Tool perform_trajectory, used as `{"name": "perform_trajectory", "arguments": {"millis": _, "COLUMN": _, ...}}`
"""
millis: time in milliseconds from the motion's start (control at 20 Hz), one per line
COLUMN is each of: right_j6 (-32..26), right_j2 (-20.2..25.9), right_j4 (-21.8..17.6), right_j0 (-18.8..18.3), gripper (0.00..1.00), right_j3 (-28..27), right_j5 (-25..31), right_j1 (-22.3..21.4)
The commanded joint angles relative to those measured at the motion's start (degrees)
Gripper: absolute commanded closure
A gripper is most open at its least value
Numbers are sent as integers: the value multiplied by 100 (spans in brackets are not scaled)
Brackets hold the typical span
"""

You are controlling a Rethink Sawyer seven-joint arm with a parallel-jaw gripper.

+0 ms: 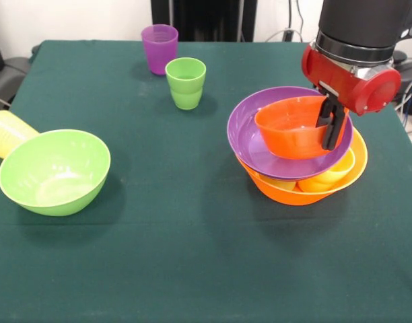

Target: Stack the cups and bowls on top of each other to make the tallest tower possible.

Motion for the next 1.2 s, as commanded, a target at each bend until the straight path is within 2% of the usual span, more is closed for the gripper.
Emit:
{"name": "perform_trajectory", "arguments": {"millis": 50, "right_j6": 1061, "right_j2": 235, "right_j4": 82, "right_j0": 128, "gripper": 100, "right_j3": 267, "right_j5": -17, "right_j1": 200}}
{"name": "perform_trajectory", "arguments": {"millis": 400, "right_j6": 1234, "right_j2": 62, "right_j4": 107, "right_j0": 249, "gripper": 100, "right_j3": 125, "right_j5": 109, "right_j1": 321}}
{"name": "perform_trajectory", "arguments": {"millis": 1200, "right_j6": 1104, "right_j2": -32, "right_j4": 196, "right_j0": 262, "gripper": 100, "right_j3": 131, "right_j5": 168, "right_j1": 346}}
